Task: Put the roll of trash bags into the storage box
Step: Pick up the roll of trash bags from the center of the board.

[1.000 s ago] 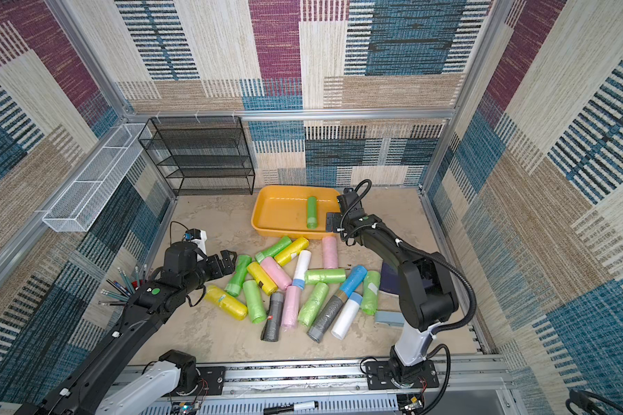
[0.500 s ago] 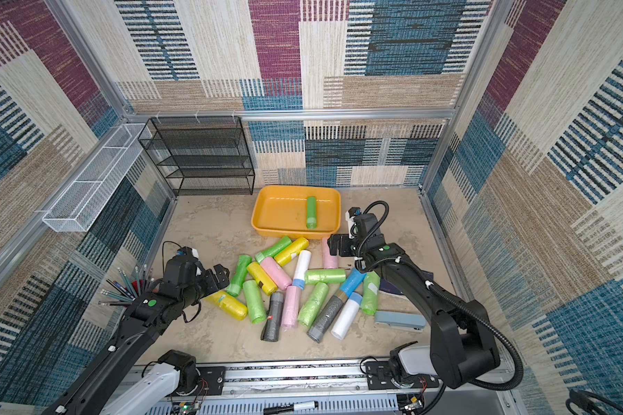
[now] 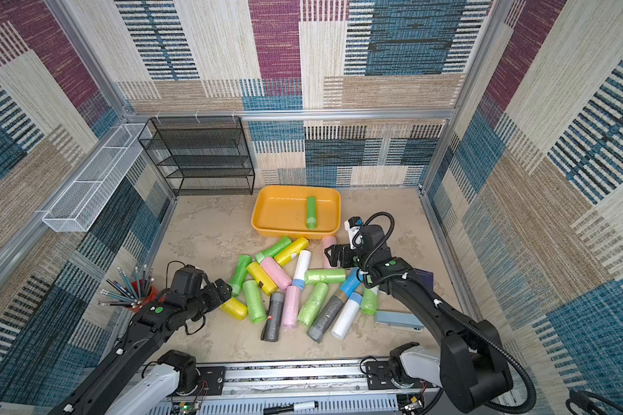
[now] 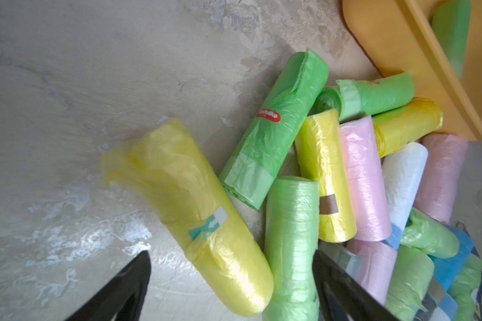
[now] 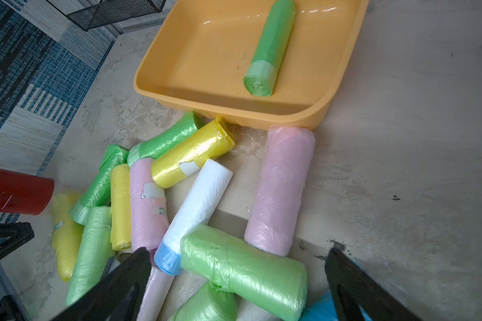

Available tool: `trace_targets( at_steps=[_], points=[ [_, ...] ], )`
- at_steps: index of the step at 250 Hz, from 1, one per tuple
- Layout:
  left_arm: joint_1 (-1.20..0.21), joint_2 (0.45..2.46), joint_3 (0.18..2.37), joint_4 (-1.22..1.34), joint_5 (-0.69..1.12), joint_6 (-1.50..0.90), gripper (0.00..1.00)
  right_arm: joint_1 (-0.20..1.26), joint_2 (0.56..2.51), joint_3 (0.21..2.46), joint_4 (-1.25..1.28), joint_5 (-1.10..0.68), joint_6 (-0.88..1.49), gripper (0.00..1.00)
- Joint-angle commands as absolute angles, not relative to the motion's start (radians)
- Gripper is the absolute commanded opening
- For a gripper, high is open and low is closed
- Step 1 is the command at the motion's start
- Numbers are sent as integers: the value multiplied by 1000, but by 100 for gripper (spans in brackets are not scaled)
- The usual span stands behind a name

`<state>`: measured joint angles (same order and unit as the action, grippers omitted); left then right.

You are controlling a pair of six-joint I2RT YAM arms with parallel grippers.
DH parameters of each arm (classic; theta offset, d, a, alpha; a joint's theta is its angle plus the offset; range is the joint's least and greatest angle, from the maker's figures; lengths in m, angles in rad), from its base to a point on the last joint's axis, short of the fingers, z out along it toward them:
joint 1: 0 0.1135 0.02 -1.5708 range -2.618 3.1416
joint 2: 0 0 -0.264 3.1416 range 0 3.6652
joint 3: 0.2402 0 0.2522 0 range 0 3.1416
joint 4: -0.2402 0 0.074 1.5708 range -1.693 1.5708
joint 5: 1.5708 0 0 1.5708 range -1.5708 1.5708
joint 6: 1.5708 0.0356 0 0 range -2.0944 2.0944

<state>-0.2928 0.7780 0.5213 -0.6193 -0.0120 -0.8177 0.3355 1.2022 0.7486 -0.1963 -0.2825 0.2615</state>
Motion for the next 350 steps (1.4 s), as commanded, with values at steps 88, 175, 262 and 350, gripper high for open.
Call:
trace_targets(
  at_steps=[88,175,262,350],
  points=[
    [-293,805,430,-558,48,-932,82,336,1181,686,-95,-339,282,99],
    [-291,850,400,-552,-4,-909,80,336,1166,680,-83,-334,283,99],
    [-287,889,411,-548,-48,-891,80,335,1151,671,-82,-333,280,99],
    [-281,969,448,-515,-57,-844,65,336,1159,667,-74,-347,290,99]
  ],
)
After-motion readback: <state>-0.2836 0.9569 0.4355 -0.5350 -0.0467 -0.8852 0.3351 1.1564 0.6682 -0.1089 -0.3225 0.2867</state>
